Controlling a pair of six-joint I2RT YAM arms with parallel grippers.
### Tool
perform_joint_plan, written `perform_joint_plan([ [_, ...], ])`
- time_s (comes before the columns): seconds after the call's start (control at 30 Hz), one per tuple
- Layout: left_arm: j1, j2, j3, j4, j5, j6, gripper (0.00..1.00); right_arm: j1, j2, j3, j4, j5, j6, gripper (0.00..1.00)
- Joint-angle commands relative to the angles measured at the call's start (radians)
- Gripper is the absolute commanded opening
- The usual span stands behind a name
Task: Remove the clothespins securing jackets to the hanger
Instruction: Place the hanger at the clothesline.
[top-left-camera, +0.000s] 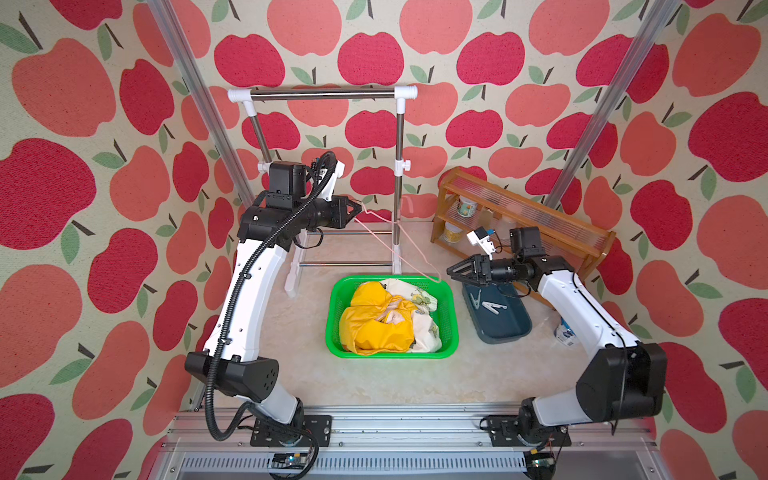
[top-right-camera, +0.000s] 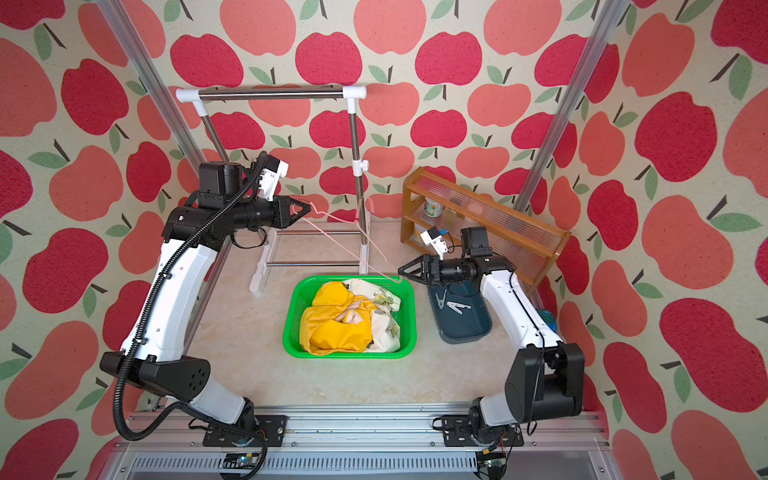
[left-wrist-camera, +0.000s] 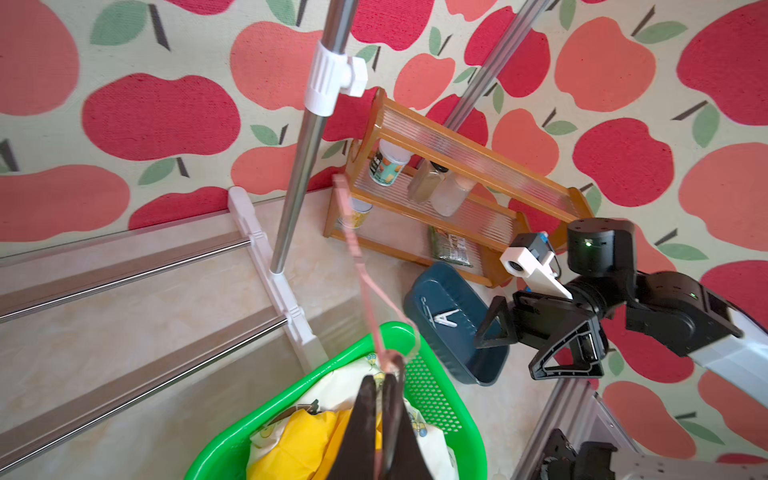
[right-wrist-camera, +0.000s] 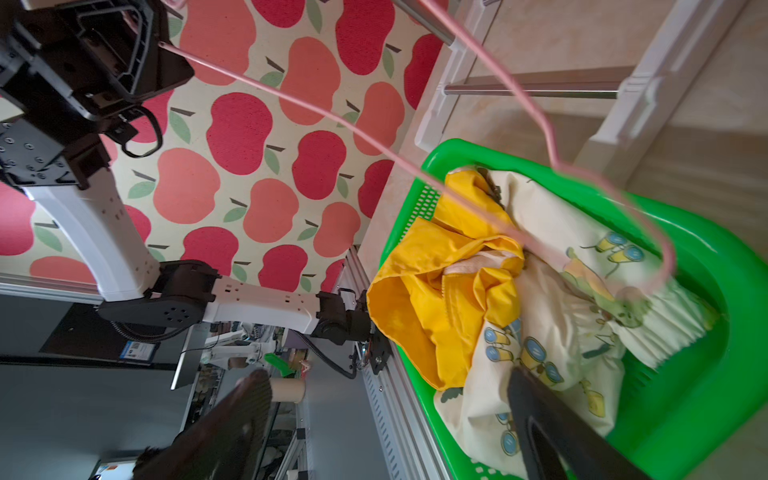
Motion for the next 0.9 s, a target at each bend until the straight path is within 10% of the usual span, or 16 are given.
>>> perform_joint_plan([
  [0.0, 0.009, -0.030, 0.077, -0.072, -0.244, 0.094, 0.00, -0.054, -0.055, -0.077, 0.155, 0.108, 0.149, 0.90],
  [0.53, -0.117, -0.107, 0.140, 0.016, -0.733, 0.392, 0.00, -0.065, -0.150, -0.113, 0.100, 0.310, 0.109, 0.88],
  [0.87, -0.141, -0.154, 0.198, 0.072, -0.734, 0.484, 0.00, -0.065, -0.143, -0.126, 0.130, 0.340, 0.132, 0.87],
])
